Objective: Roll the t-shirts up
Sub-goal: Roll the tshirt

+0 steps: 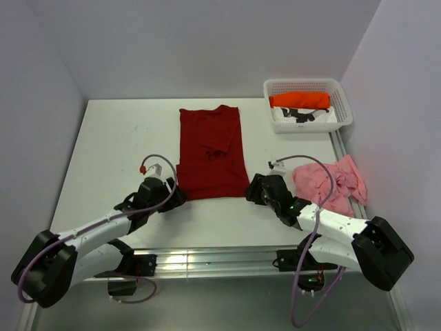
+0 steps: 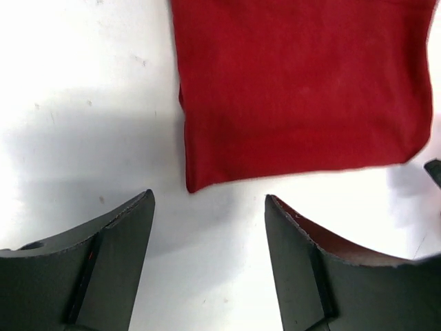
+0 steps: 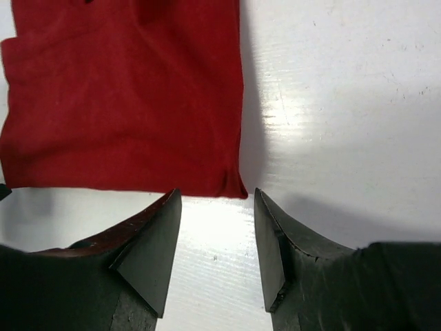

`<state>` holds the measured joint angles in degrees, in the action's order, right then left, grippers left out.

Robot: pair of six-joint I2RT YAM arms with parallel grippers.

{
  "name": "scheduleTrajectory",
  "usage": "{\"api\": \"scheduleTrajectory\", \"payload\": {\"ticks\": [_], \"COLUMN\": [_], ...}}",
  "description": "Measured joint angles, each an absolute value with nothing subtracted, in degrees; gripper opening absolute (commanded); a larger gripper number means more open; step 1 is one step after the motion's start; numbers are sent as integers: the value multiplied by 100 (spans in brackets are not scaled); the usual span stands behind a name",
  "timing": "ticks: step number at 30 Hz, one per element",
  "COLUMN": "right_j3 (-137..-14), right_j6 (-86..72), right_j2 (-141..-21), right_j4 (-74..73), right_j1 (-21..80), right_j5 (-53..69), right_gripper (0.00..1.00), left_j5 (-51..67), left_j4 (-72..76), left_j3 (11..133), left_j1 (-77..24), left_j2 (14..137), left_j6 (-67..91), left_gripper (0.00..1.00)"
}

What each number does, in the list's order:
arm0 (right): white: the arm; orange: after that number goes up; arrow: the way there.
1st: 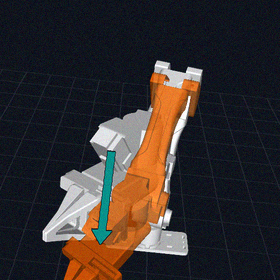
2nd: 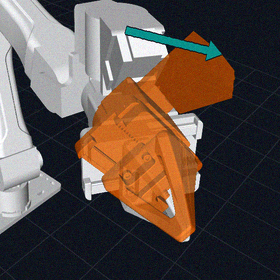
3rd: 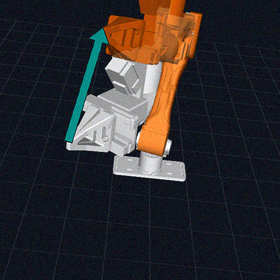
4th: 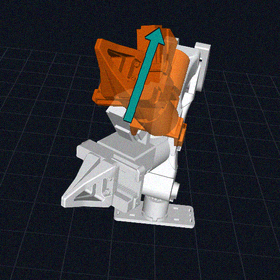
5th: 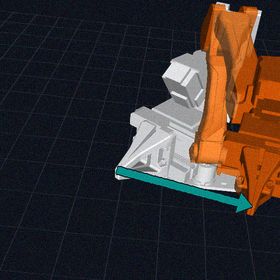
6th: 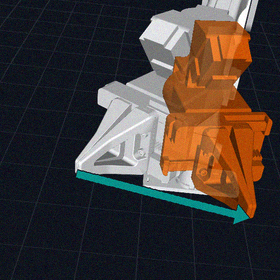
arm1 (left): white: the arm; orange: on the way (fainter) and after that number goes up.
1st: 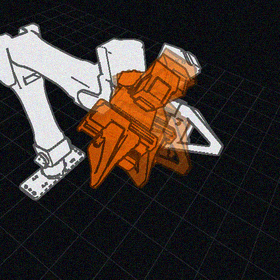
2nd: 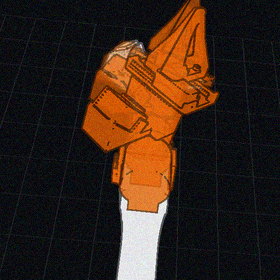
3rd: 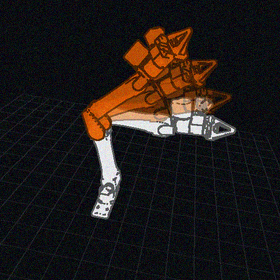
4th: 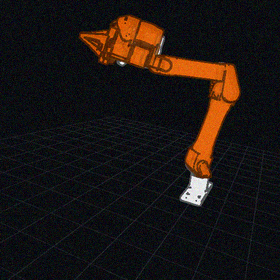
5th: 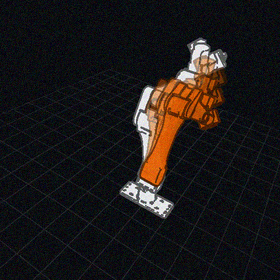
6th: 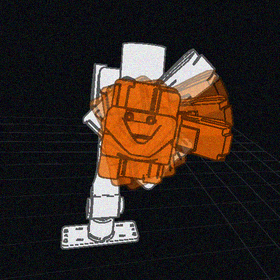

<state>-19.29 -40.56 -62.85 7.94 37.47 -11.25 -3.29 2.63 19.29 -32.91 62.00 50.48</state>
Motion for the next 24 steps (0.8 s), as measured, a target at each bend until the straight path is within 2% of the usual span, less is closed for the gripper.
{"api": "scheduleTrajectory", "payload": {"ticks": [7, 8, 9, 13, 17, 18, 22, 23, 24], "right_j3": [-1098, -1007, -969, -961, -961, -961, -954, -937, -915], "right_j6": [-4108, -4121, -4132, -4193, -4213, -4213, -4171, -4154, -4128], "right_j2": [-5594, -5520, -5470, -5419, -5572, -5695, -6141, -6193, -6233], "right_j4": [1380, 1417, 1422, 1669, 1988, 2051, 2211, 2300, 2383], "right_j1": [4340, 4429, 4501, 4748, 5041, 5078, 5103, 5103, 5103], "right_j5": [-1608, -1704, -1776, -2274, -2832, -2943, -3048, -3046, -3046], "right_gripper": [59, 61, 61, 64, 60, 57, 54, 54, 53], "left_j5": [-722, -773, -858, -1081, -1234, -1234, -1323, -1352, -1372], "left_j4": [537, 541, 585, 902, 1092, 1164, 1343, 1406, 1485], "left_j3": [1205, 1179, 1153, 996, 823, 784, 760, 760, 760], "left_j1": [-3983, -4023, -4042, -4047, -4049, -4049, -4053, -4053, -4053], "left_j2": [4574, 4412, 4244, 4016, 4025, 4047, 4274, 4372, 4484], "left_j6": [5000, 4998, 4956, 5017, 4786, 4733, 4757, 4759, 4748], "left_gripper": [72, 95, 99, 100, 95, 94, 61, 56, 56]}}
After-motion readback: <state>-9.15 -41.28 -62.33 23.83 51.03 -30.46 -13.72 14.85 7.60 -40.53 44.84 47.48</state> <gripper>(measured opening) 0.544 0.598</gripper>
